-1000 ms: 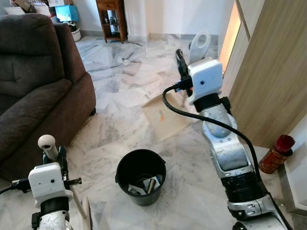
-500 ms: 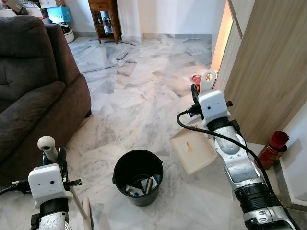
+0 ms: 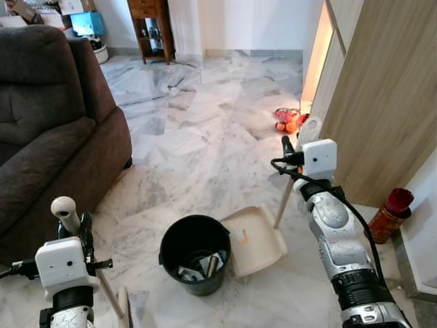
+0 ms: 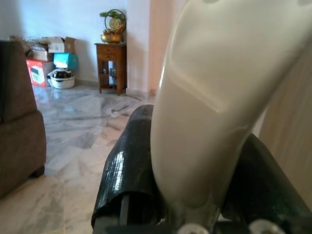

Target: Sweep floor

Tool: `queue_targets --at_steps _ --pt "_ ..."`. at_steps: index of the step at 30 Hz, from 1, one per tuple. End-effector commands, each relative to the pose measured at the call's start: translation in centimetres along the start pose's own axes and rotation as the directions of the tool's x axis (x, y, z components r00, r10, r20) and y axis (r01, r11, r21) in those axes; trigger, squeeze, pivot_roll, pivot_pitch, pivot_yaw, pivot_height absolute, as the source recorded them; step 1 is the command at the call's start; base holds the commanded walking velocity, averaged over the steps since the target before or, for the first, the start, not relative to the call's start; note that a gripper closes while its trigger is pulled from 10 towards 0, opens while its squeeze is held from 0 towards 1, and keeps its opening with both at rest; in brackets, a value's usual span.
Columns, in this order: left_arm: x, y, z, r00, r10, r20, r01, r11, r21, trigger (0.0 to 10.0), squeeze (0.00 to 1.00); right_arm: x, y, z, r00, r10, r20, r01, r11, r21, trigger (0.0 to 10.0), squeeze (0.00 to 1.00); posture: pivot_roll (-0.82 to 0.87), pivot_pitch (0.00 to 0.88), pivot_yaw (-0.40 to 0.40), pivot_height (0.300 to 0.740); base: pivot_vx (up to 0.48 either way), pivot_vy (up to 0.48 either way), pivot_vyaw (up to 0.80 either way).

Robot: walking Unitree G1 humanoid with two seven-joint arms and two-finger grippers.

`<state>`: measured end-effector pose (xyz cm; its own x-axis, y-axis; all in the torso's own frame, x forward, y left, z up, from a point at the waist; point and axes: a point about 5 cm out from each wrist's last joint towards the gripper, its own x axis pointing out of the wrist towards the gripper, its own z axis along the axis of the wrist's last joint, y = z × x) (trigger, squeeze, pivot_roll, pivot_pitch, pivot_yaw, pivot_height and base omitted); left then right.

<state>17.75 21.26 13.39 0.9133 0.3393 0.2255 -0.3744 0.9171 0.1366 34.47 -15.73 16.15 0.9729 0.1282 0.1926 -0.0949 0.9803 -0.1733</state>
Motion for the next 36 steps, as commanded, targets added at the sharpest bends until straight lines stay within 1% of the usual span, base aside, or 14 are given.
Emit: queue_targets --at_steps 1,4,5,8,15,19,22,23,27,30,33,34,36 --pt "0.3 0.2 0.5 0.999 -0.010 0.036 0.009 1.000 0.021 10.0 0.00 0.1 0.5 0.6 0.998 0.023 0.051 -0.025 0.999 0.023 10.0 0.00 -0.04 0.041 0.103 0.740 0.000 0.000 0.00" --pt "0.3 0.3 0.6 0.999 -0.013 0.036 0.012 1.000 0.020 10.0 0.00 -0.1 0.2 0.5 0.999 0.019 0.045 -0.020 0.999 0.028 10.0 0.00 -0.04 0.047 0.105 0.740 0.000 0.000 0.00" --pt "0.3 0.3 0.4 0.999 -0.015 0.029 0.014 1.000 0.021 10.0 0.00 -0.4 -0.2 0.2 0.999 0.008 0.032 -0.009 1.000 0.025 10.0 0.00 -0.05 0.053 0.105 0.740 0.000 0.000 0.00" --pt "0.1 0.3 0.3 1.000 -0.021 0.018 0.021 1.000 0.019 10.0 0.00 -0.8 -0.5 -0.3 1.000 0.007 0.007 -0.008 1.000 0.028 10.0 0.00 -0.05 0.060 0.111 0.740 0.000 0.000 0.00" --pt "0.1 0.7 0.4 1.000 -0.026 0.015 0.025 0.999 0.026 10.0 0.00 -1.3 -0.1 -1.4 0.999 0.015 -0.035 -0.014 0.999 0.036 10.0 0.00 -0.02 0.067 0.115 0.740 0.000 0.000 0.00" --pt "-0.2 0.9 0.4 1.000 -0.014 0.008 0.013 0.999 0.031 10.0 0.00 -1.4 -0.1 -1.5 0.999 0.016 -0.034 -0.015 0.999 0.029 10.0 0.00 -0.01 0.072 0.111 0.740 0.000 0.000 0.00" --pt "-0.5 0.8 0.3 1.000 -0.014 0.001 0.014 1.000 0.027 10.0 0.00 -1.3 -0.6 -1.4 1.000 -0.022 -0.021 0.022 1.000 -0.011 10.0 0.00 -0.01 0.074 0.112 0.740 0.000 0.000 0.00" --pt "-0.5 0.8 0.3 1.000 -0.016 -0.001 0.016 1.000 0.027 10.0 0.00 -1.4 -0.9 -1.4 0.999 -0.051 -0.020 0.050 0.998 -0.027 10.0 0.00 -0.01 0.074 0.112 0.740 0.000 0.000 0.00" --pt "-0.7 0.8 0.2 1.000 -0.014 -0.006 0.014 1.000 0.026 10.0 0.00 -1.9 -1.9 -1.9 0.990 -0.132 -0.045 0.130 0.990 -0.053 10.0 0.00 -0.01 0.077 0.116 0.740 0.000 0.000 0.00" --pt "-0.9 1.0 0.1 1.000 -0.010 -0.012 0.011 1.000 0.028 10.0 0.00 -2.1 -1.9 -2.2 0.991 -0.120 -0.050 0.118 0.992 -0.052 10.0 0.00 -0.02 0.076 0.117 0.740 0.000 0.000 0.00" --pt "-1.4 1.3 -0.1 1.000 0.000 -0.025 0.000 0.999 0.036 10.0 0.00 -2.7 -1.7 -2.6 0.995 -0.080 -0.057 0.078 0.996 -0.040 10.0 0.00 -0.01 0.075 0.113 0.740 0.000 0.000 0.00" --pt "-1.6 1.4 -0.1 1.000 0.006 -0.029 -0.005 0.999 0.038 10.0 0.00 -3.1 -1.6 -2.8 0.996 -0.060 -0.061 0.058 0.997 -0.044 10.0 0.00 -0.01 0.075 0.113 0.740 0.000 0.000 0.00" --pt "-1.7 1.5 -0.1 0.999 0.008 -0.031 -0.007 0.999 0.040 10.0 0.00 -3.4 -1.5 -2.8 0.997 -0.050 -0.062 0.047 0.998 -0.049 10.0 0.00 -0.01 0.075 0.110 0.740 0.000 0.000 0.00"
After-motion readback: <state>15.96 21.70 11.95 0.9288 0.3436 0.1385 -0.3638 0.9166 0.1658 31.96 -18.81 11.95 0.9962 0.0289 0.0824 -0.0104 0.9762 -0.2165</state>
